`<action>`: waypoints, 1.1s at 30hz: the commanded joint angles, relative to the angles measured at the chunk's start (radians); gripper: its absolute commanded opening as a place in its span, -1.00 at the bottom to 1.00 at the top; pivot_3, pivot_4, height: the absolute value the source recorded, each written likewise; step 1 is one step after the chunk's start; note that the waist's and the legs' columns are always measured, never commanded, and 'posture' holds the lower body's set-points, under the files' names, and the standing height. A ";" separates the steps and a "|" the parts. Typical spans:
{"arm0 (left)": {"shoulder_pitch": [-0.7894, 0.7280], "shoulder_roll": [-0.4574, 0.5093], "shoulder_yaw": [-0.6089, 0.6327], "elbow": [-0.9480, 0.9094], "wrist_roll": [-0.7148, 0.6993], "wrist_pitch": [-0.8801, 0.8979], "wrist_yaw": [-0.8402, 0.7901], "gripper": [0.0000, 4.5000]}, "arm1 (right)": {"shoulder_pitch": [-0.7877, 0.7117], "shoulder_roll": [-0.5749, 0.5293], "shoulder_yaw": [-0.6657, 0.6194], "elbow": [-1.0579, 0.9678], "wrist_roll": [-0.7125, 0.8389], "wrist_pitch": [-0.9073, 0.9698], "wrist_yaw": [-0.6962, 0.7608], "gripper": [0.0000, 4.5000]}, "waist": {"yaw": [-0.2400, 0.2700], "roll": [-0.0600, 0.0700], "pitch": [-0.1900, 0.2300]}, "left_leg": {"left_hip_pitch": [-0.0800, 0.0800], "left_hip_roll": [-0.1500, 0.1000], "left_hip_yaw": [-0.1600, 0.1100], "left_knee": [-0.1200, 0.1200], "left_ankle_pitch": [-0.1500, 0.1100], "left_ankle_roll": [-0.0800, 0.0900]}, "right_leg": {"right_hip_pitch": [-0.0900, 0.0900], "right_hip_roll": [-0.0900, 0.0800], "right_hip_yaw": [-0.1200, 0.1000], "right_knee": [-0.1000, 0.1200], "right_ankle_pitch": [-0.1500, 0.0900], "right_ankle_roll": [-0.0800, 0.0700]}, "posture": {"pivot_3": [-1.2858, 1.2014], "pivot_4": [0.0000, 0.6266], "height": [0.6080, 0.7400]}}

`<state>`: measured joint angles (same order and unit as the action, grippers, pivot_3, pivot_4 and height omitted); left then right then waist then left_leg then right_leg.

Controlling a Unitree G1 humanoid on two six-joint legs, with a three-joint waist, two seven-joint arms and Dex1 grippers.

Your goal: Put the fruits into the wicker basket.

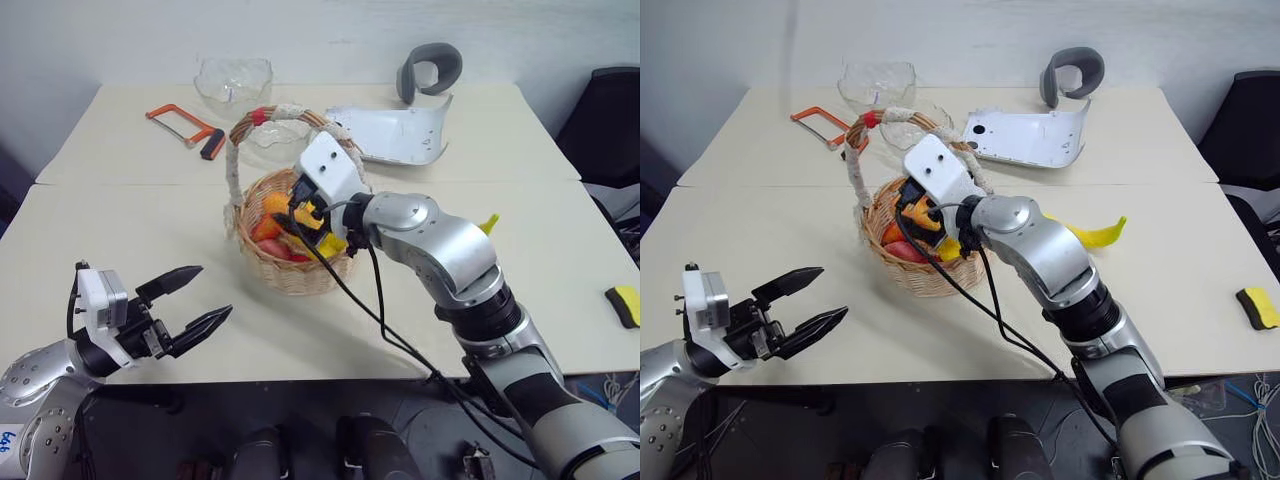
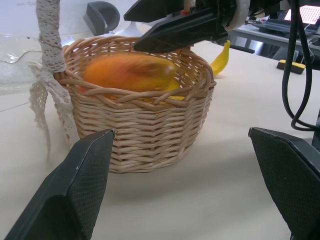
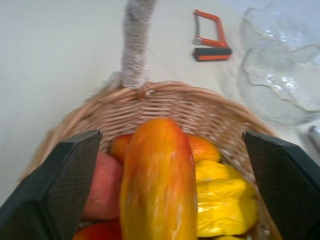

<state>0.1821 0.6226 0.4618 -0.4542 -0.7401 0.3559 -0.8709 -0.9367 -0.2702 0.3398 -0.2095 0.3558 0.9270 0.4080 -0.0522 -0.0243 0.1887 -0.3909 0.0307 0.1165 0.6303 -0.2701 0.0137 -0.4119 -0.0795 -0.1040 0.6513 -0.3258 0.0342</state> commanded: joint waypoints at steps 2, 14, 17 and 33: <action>0.000 0.001 0.015 0.025 -0.013 -0.030 -0.032 1.00 | 0.057 0.002 -0.132 -0.134 0.139 -0.095 0.153 0.98 | 0.000 0.000 0.000 | 0.000 0.000 0.000 0.000 0.000 0.000 | 0.000 0.000 0.000 0.000 0.000 0.000 | 0.03 -0.52 1.00; -0.130 0.037 -0.044 0.028 -0.059 0.007 -0.073 1.00 | 0.767 -0.440 -0.597 -0.313 0.311 -0.332 0.627 0.98 | 0.044 0.000 0.000 | 0.000 -0.001 -0.002 -0.001 -0.002 0.003 | 0.004 0.000 -0.002 -0.009 0.000 0.000 | 0.03 -0.52 1.00; -0.223 0.047 -0.119 -0.005 -0.066 0.073 -0.027 1.00 | 0.968 -0.439 -0.793 -0.087 0.186 -0.655 0.683 0.98 | 0.062 -0.001 0.001 | 0.000 -0.001 -0.002 0.000 -0.002 0.003 | 0.006 0.001 -0.002 -0.009 0.000 0.000 | 0.03 -0.52 1.00; -0.470 0.118 -0.218 -0.012 -0.155 0.316 0.082 1.00 | 0.673 -0.673 -0.526 0.206 -0.206 -0.874 0.681 0.98 | 0.024 0.003 0.003 | 0.010 0.001 0.003 -0.001 0.004 -0.008 | 0.009 0.004 0.003 -0.004 0.001 0.001 | 0.03 -0.52 1.00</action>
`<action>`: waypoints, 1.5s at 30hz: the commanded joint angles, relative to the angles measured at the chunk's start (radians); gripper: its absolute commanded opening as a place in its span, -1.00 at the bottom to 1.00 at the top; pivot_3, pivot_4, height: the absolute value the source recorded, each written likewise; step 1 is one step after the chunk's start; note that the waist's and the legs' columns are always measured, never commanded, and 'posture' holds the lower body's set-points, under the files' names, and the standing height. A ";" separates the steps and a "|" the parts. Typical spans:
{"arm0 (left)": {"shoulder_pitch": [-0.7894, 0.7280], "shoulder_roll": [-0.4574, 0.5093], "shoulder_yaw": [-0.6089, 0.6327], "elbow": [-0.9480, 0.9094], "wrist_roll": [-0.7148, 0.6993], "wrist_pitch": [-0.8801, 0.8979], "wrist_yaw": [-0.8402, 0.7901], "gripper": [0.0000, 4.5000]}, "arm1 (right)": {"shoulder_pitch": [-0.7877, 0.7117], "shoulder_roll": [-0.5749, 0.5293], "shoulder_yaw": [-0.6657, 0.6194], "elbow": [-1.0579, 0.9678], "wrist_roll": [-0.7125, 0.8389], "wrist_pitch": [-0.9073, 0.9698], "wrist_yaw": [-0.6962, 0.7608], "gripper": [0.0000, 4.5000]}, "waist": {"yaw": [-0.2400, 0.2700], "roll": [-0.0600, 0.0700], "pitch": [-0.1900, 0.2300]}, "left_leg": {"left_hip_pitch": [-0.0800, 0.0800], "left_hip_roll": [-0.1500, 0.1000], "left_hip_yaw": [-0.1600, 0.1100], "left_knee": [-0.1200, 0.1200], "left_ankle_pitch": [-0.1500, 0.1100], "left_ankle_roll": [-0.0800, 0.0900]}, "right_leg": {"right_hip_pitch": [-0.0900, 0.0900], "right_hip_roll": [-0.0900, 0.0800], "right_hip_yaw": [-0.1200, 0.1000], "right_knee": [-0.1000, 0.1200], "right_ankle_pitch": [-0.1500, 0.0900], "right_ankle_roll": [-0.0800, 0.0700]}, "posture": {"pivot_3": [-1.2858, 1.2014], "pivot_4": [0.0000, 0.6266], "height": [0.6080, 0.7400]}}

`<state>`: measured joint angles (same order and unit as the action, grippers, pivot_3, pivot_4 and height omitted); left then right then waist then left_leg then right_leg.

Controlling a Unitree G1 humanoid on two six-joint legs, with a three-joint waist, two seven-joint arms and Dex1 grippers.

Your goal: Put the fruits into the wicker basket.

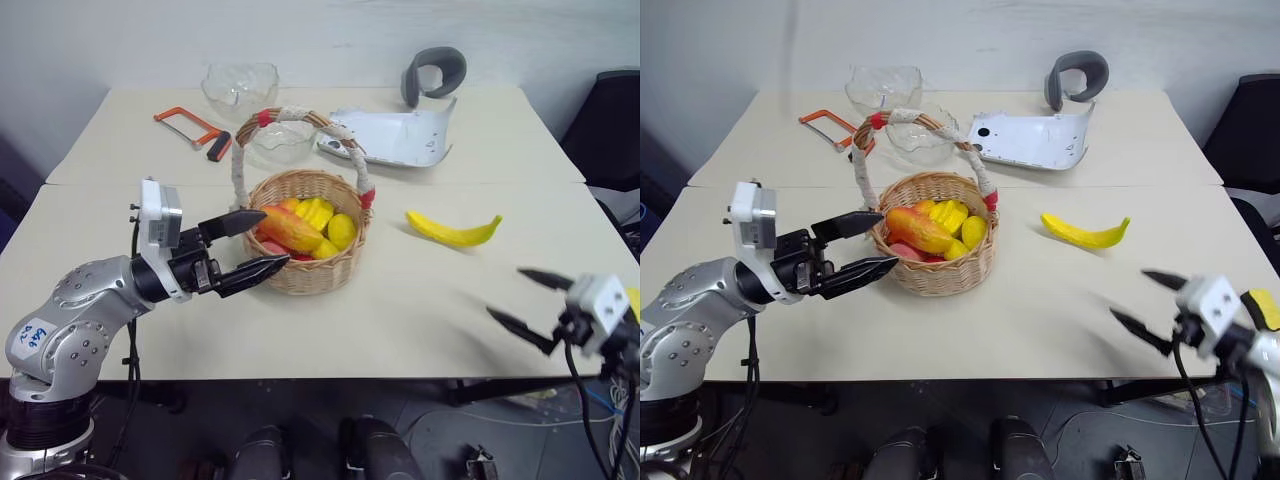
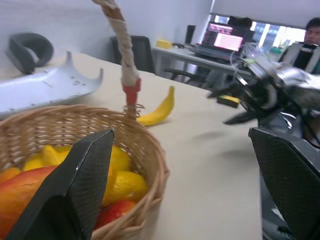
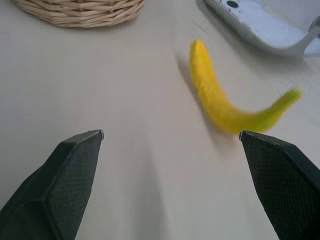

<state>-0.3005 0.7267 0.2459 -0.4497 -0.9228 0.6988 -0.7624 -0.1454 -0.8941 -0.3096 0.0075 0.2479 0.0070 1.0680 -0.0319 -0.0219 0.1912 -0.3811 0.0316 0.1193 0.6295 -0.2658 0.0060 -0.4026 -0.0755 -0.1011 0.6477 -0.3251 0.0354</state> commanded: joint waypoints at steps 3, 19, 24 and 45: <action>0.025 0.004 -0.010 -0.012 0.050 -0.046 -0.032 1.00 | -0.317 -0.059 0.292 0.056 -0.232 0.111 0.009 0.98 | 0.007 -0.001 0.001 | 0.000 0.001 -0.001 -0.001 0.001 -0.003 | -0.001 0.001 -0.001 0.000 -0.001 -0.002 | 0.03 -0.52 1.00; 0.095 0.002 -0.010 -0.013 0.125 -0.098 -0.056 1.00 | -0.945 0.120 0.635 0.965 -0.534 0.087 0.057 0.98 | 0.011 -0.001 0.002 | -0.010 -0.001 -0.001 0.004 0.002 0.001 | -0.007 -0.002 -0.002 0.000 -0.001 -0.002 | 0.03 -0.52 1.00; 0.096 -0.006 -0.014 -0.016 0.134 -0.107 -0.048 1.00 | -1.004 0.140 0.582 1.149 -0.482 0.191 0.154 0.91 | 0.006 -0.001 0.002 | -0.008 -0.001 -0.001 0.007 0.002 0.001 | -0.006 -0.002 -0.002 0.003 -0.001 -0.002 | 0.03 -0.52 1.00; 0.307 0.007 0.174 -0.072 0.081 -0.152 -0.082 1.00 | -0.872 -0.089 0.781 -0.221 0.463 0.962 0.447 -0.50 | -0.005 0.006 0.009 | -0.005 0.003 -0.004 0.004 -0.007 0.002 | -0.008 -0.001 -0.006 0.005 -0.001 -0.002 | 0.03 -0.52 1.00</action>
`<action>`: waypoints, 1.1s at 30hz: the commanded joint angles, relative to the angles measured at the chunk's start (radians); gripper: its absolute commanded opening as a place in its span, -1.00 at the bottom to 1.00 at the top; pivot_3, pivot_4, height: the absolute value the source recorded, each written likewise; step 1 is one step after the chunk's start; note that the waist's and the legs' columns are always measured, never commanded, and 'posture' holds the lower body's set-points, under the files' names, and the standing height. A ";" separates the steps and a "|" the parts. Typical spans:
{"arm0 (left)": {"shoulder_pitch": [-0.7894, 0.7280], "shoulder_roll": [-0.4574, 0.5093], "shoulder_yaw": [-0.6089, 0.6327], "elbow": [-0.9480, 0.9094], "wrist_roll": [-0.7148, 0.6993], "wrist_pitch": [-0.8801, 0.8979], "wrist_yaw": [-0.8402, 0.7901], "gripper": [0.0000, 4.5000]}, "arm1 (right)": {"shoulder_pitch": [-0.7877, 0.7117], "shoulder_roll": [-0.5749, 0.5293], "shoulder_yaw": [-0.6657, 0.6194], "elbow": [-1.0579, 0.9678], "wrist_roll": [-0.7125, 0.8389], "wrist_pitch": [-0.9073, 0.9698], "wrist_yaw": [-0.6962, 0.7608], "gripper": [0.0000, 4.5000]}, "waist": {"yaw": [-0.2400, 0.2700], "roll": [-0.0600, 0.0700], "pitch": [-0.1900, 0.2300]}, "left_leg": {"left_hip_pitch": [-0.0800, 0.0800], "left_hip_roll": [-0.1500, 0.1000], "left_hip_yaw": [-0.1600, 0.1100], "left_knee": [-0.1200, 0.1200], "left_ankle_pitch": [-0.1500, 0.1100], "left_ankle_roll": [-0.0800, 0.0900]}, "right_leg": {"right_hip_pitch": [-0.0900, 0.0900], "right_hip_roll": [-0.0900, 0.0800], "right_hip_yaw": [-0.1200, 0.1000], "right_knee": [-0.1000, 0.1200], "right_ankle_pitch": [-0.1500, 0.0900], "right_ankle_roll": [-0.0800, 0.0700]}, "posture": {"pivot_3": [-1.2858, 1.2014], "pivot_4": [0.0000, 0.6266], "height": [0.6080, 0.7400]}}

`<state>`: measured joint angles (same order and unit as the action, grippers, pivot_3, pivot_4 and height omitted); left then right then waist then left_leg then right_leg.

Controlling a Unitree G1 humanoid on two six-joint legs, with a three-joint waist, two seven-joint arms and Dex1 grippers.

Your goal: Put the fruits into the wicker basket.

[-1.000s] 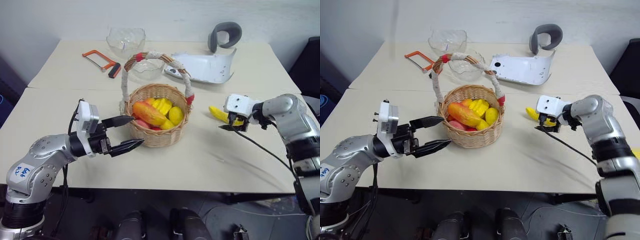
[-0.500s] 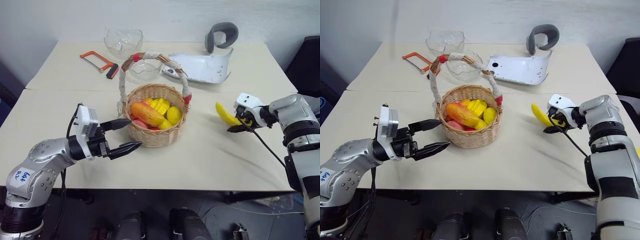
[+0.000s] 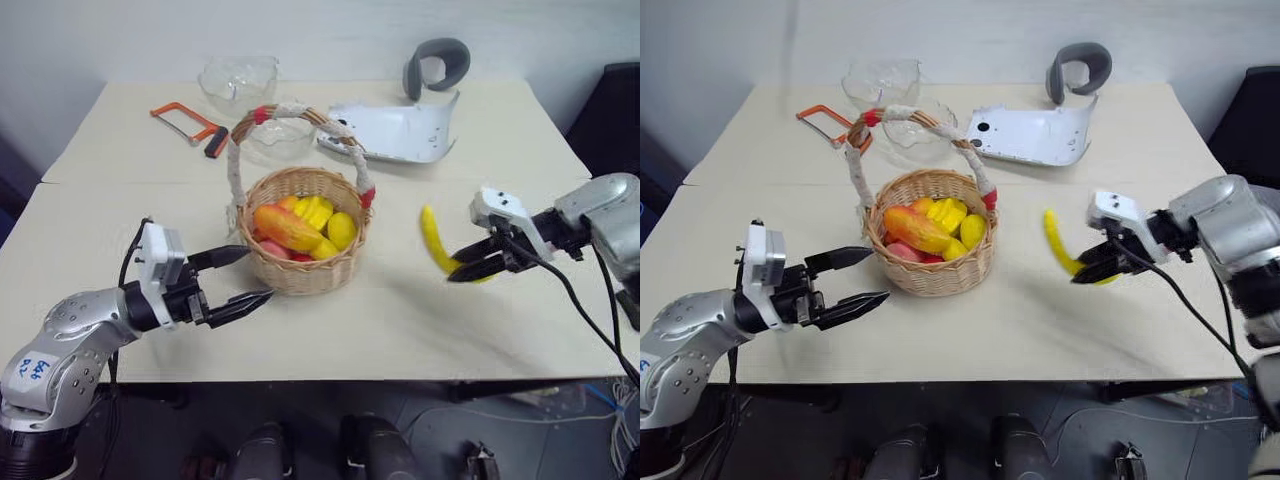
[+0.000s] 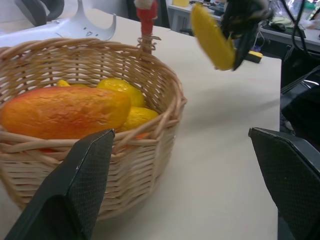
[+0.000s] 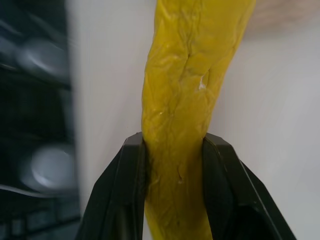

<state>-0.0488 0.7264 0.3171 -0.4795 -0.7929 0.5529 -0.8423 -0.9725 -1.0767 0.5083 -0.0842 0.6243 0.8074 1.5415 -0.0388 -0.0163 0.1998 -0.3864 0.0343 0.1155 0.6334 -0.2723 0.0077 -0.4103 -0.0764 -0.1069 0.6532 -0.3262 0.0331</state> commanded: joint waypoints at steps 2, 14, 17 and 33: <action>0.100 0.012 0.140 -0.051 -0.059 0.003 0.000 1.00 | -0.095 0.245 -0.080 -0.130 0.107 0.233 -0.178 -0.50 | -0.002 -0.001 0.000 | 0.001 0.001 0.000 0.002 0.000 0.000 | 0.000 0.000 0.000 0.000 0.001 -0.002 | 0.03 -0.52 1.00; 0.225 -0.057 0.168 -0.065 -0.028 -0.043 0.047 1.00 | -0.124 0.677 -0.167 0.014 -0.138 0.150 -0.677 -0.50 | 0.009 -0.004 -0.002 | -0.007 -0.006 -0.003 0.003 0.001 0.004 | -0.002 -0.006 0.001 -0.004 0.005 -0.002 | 0.03 -0.52 1.00; 0.229 -0.072 0.158 -0.071 -0.022 -0.054 0.060 1.00 | -0.118 0.662 -0.157 0.013 -0.181 0.113 -0.684 -0.35 | 0.009 -0.004 -0.002 | -0.008 -0.005 -0.002 0.003 0.000 0.004 | -0.002 -0.005 0.000 -0.006 0.005 -0.002 | 0.03 -0.52 1.00; 0.188 -0.055 0.188 -0.062 -0.060 -0.067 0.072 1.00 | 0.190 0.405 -0.414 -0.280 0.141 0.114 -0.346 0.99 | 0.013 -0.005 -0.002 | -0.004 -0.003 -0.003 0.001 0.000 0.006 | 0.001 -0.003 0.000 -0.006 0.005 -0.002 | 0.03 -0.52 1.00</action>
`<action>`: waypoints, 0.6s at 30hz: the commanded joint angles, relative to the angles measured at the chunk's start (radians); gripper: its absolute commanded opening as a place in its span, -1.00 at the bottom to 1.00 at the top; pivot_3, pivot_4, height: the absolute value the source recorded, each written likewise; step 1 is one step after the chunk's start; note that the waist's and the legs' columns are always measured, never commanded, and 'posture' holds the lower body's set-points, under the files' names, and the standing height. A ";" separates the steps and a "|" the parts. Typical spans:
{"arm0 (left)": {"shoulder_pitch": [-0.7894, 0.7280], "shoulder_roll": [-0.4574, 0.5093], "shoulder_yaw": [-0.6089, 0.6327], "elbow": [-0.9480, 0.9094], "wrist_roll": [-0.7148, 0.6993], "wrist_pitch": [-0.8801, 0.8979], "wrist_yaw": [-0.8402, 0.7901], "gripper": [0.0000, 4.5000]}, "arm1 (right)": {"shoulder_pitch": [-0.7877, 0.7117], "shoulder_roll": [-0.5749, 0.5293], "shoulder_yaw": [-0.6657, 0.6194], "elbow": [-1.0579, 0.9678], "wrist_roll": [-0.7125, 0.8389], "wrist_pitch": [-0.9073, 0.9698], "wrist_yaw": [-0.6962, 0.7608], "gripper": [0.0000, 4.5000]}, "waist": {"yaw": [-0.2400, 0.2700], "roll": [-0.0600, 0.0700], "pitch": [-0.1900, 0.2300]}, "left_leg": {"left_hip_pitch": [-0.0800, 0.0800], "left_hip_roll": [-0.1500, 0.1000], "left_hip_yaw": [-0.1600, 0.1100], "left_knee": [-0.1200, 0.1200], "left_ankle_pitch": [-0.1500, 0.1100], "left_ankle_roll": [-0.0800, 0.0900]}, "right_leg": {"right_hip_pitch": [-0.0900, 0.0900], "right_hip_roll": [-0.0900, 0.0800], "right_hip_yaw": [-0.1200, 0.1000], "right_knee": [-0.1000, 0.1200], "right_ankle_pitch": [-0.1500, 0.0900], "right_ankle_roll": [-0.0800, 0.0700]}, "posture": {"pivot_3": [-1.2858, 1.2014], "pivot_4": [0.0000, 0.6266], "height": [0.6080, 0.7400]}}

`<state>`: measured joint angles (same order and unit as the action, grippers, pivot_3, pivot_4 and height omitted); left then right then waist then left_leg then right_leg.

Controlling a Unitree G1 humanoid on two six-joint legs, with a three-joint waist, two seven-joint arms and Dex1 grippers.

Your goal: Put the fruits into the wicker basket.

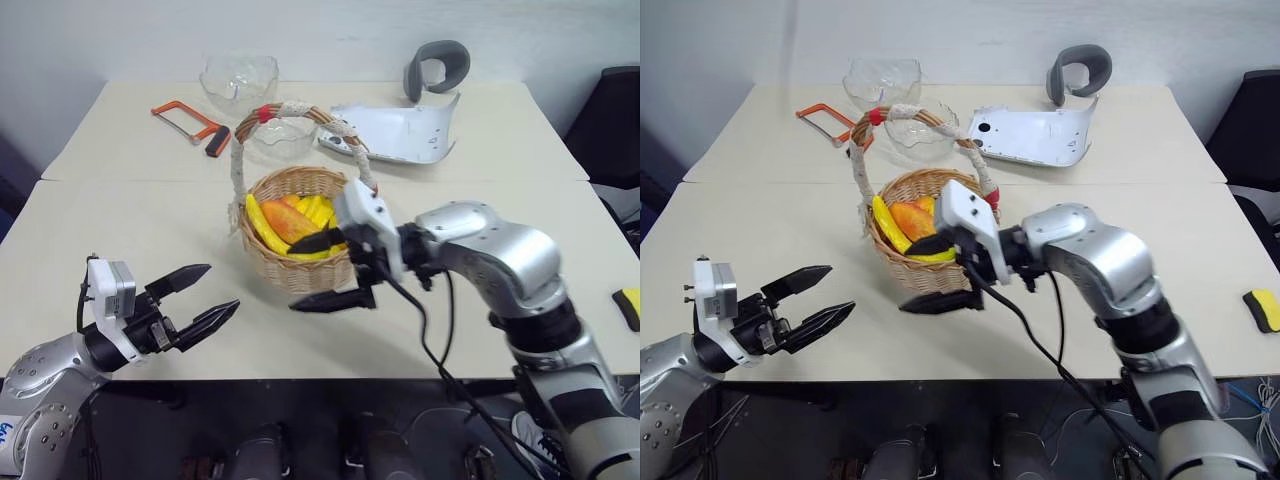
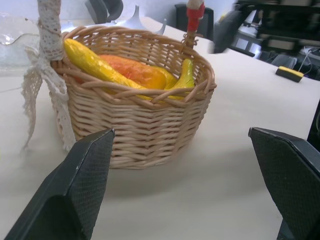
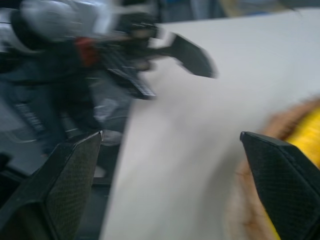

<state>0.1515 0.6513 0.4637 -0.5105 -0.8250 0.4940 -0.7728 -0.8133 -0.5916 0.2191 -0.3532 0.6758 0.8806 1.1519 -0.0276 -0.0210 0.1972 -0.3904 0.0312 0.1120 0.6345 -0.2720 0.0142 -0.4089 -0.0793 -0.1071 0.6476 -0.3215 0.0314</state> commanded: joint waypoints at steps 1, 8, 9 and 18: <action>-0.013 0.021 0.050 -0.031 -0.033 -0.008 0.004 1.00 | 0.046 -0.117 -0.154 0.010 0.089 0.039 0.054 0.99 | 0.003 0.000 0.000 | 0.000 0.000 0.000 0.000 0.000 0.001 | 0.000 0.000 0.000 0.000 0.000 0.000 | 0.03 -0.52 1.00; 0.020 0.015 0.074 -0.012 -0.036 -0.016 -0.015 1.00 | 0.030 -0.173 -0.242 0.396 -0.095 -0.218 0.020 0.99 | -0.006 0.000 0.000 | 0.001 0.000 0.003 -0.001 0.001 0.001 | 0.000 0.000 0.001 -0.002 0.000 0.000 | 0.03 -0.52 1.00; 0.020 0.014 0.072 -0.008 -0.034 -0.017 -0.017 1.00 | 0.011 -0.154 -0.237 0.449 -0.108 -0.259 0.037 0.99 | -0.008 0.000 0.000 | 0.002 0.000 0.004 -0.001 0.001 0.000 | 0.000 0.000 0.001 -0.001 0.000 0.000 | 0.03 -0.52 1.00; -0.026 0.009 0.001 0.010 0.006 -0.034 -0.013 1.00 | -0.137 0.099 -0.137 0.743 -0.260 -0.552 0.075 0.74 | -0.003 0.000 0.000 | 0.002 0.001 0.005 -0.002 0.002 -0.001 | -0.002 0.001 0.001 0.001 0.000 0.000 | 0.03 -0.52 1.00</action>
<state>0.1287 0.6647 0.4527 -0.4958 -0.8205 0.4800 -0.7880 -0.9304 -0.5051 0.0860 0.3721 0.4312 0.3928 1.2103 -0.0306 -0.0208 0.1976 -0.3888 0.0323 0.1174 0.6330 -0.2696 0.0128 -0.4106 -0.0784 -0.1058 0.6489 -0.3213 0.0317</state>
